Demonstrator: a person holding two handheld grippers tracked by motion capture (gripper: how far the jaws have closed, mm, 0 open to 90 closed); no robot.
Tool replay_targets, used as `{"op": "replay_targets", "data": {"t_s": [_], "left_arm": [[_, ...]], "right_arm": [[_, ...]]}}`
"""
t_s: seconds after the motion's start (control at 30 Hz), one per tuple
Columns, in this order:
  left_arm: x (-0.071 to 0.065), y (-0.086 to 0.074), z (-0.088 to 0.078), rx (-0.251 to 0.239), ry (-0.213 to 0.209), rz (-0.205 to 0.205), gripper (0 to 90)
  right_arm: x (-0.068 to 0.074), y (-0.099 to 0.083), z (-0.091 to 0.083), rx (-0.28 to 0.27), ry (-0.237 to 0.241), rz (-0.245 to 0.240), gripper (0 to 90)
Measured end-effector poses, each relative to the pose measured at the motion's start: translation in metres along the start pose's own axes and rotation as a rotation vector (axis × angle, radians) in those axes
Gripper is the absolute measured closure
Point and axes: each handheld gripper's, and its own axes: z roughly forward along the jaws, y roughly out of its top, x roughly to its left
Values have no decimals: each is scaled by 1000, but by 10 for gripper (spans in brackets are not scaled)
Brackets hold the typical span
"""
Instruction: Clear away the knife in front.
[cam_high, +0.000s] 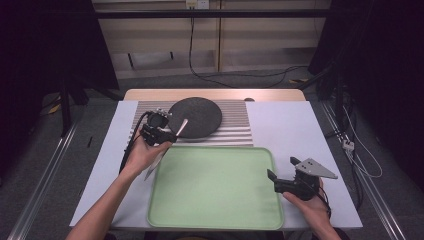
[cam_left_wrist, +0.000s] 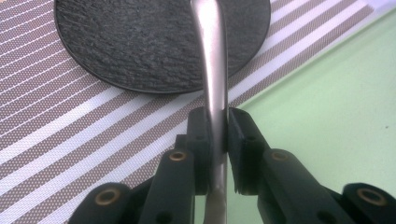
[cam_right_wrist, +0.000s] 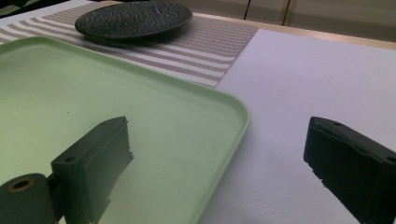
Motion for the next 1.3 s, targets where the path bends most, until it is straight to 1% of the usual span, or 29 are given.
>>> {"op": "replay_targets", "data": {"t_s": [0.1,0.17,0.2,0.23,0.3,0.33,0.5,0.67,0.73,0.83,0.93,1.0,1.13,1.17,1.2,1.23,1.27,1.3], "left_arm": [[-6,0,-1,13,9,18,797],[-9,-1,-1,15,7,24,797],[-10,-2,-2,16,7,24,797],[-11,-3,-2,16,-3,18,797],[-14,-4,-2,24,3,25,797],[-14,-5,-1,34,-4,20,797],[-19,-10,1,50,-3,11,797],[-27,-18,7,74,-14,23,797],[-29,-20,10,77,-22,15,797],[-32,-23,14,89,-28,13,797],[-36,-27,16,99,-25,15,797],[-39,-30,17,107,-36,12,796],[-44,-35,18,119,-39,13,797],[-44,-36,18,127,-41,19,797],[-44,-37,19,126,-44,14,797],[-45,-38,20,125,-52,0,797],[-45,-38,21,133,-59,0,797],[-46,-39,21,132,-55,-1,797]], "right_arm": [[0,0,1,1,-1,-4,71],[1,0,1,2,1,-6,71],[1,0,1,2,0,-4,71],[0,0,1,1,-1,-6,71],[0,0,1,2,0,-5,71],[1,0,1,2,1,-6,71],[1,0,0,2,2,-7,71],[1,0,2,1,3,-9,71],[2,0,2,5,5,-9,71],[1,0,1,3,4,-8,70],[1,0,1,3,5,-9,71],[1,0,1,5,5,-7,71],[2,0,1,5,6,-6,71],[2,0,2,6,6,-7,71],[2,0,2,7,5,-7,71],[2,0,2,7,4,-6,71],[2,0,2,7,4,-6,71],[1,0,2,7,4,-7,70]]}}
